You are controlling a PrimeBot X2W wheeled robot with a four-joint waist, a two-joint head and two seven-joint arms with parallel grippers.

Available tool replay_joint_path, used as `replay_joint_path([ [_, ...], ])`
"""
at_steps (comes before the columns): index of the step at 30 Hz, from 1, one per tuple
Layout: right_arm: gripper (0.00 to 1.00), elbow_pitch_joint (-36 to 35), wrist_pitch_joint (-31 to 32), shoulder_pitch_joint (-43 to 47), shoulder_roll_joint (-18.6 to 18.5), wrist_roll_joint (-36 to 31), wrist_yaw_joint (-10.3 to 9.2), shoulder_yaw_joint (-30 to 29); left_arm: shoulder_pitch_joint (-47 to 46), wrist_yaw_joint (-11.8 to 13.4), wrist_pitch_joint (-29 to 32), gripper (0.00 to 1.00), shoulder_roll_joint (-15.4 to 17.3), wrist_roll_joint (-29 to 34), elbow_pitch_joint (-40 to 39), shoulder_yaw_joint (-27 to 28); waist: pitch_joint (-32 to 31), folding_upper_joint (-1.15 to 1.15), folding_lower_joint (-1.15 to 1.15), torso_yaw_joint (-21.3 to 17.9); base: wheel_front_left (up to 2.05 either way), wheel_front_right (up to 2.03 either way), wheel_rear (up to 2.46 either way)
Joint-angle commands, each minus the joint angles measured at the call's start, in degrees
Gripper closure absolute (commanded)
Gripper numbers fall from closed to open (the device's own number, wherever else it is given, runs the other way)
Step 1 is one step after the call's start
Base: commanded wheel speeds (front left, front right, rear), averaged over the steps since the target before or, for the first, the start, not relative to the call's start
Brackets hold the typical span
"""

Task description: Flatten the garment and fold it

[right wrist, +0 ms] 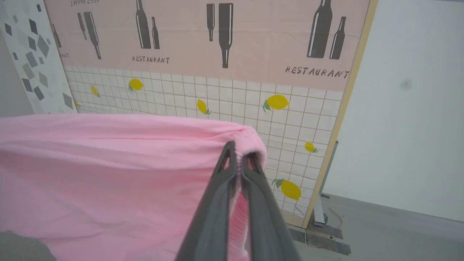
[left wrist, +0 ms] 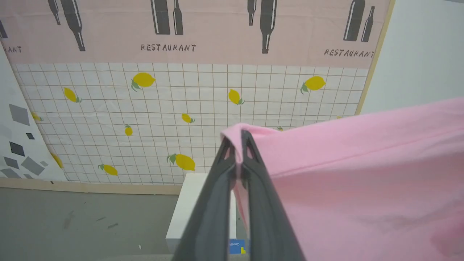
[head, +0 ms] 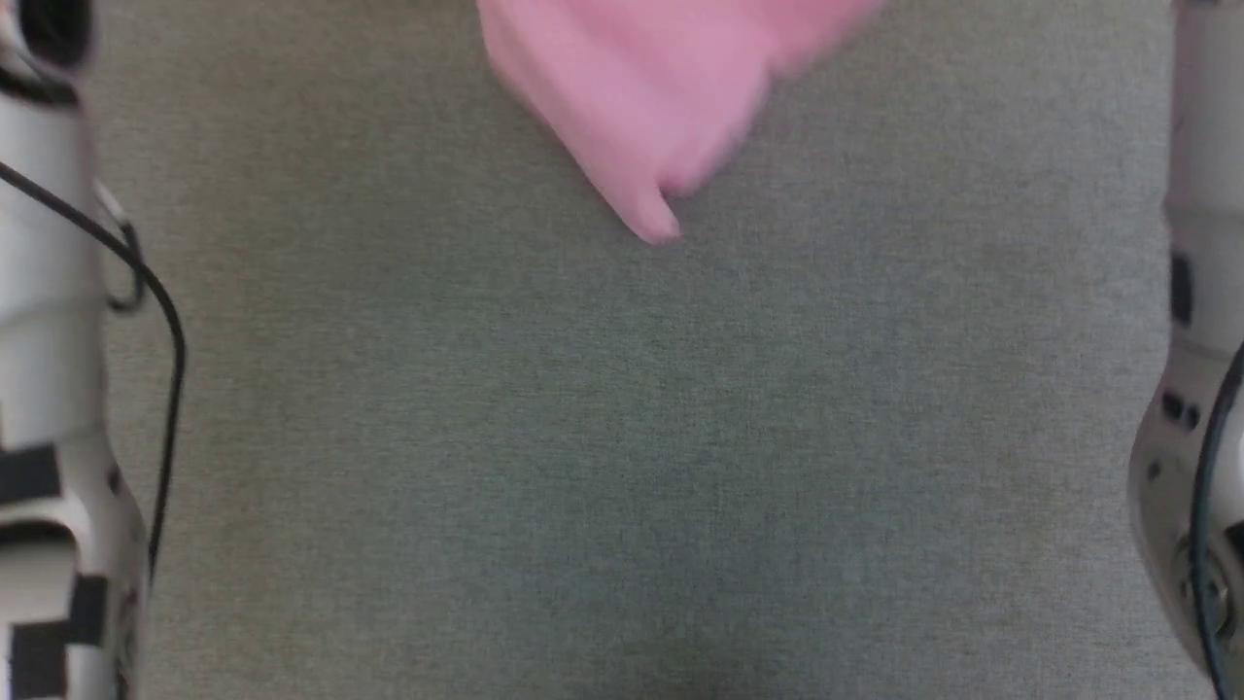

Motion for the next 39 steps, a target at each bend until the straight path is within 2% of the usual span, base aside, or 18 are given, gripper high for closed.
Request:
replay_joint_path([
  [1,1.00,0.3,-2.0,-2.3,-0.1,-0.7,-0.09,-0.1,-2.2,0.8,-1.8,1.00,0.8,1.2,0.4,0.4,2.2,0.00,-0.01,-1.1,0.00,0.00,0.00],
  [6,1.00,1.6,-7.7,-7.9,-0.1,-2.4,-0.09,0.5,-7.5,2.6,-9.4,1.00,1.0,2.9,0.4,1.6,3.6,0.00,-0.01,-0.7,0.00,0.00,0.00],
  [9,1.00,2.3,-9.5,-7.8,-0.3,-1.8,-0.09,0.8,-7.2,2.3,-11.6,1.00,0.6,3.0,1.0,1.3,3.8,0.00,-0.01,-0.1,0.00,0.00,0.00],
  [13,1.00,2.5,-10.5,-2.1,-2.2,0.4,-0.09,5.5,-1.9,1.0,-11.7,1.00,0.3,2.7,3.0,-0.2,2.8,0.00,-0.01,0.8,0.00,0.00,0.00],
  [18,1.00,-0.5,-9.1,10.3,-6.3,6.5,-0.09,12.5,10.0,-0.5,-10.7,1.00,0.8,0.7,2.6,-0.6,0.3,0.00,-0.01,1.7,0.00,0.00,0.00],
  [24,1.00,-8.3,-5.4,28.2,-11.3,14.4,-0.09,16.1,28.0,-1.7,-4.5,1.00,1.1,-3.6,-2.4,-0.9,-4.4,0.00,-0.01,2.7,0.00,0.00,0.00],
  [28,1.00,-14.6,-2.0,41.0,-13.0,17.3,-0.09,15.6,41.3,-1.7,2.7,1.00,1.0,-8.2,-8.1,-1.0,-7.8,0.00,-0.01,3.2,0.00,0.00,0.00],
  [34,1.00,-23.0,2.9,58.1,-13.7,17.2,-0.09,13.1,58.0,-0.6,12.8,1.00,2.0,-13.9,-16.8,-1.3,-11.1,0.00,-0.01,4.1,0.00,0.00,0.00],
  [39,1.00,-27.7,6.6,69.3,-13.0,16.0,-0.09,10.2,69.1,1.9,19.3,1.00,2.6,-16.8,-23.2,-1.8,-12.5,0.00,-0.01,4.5,0.00,0.00,0.00],
])
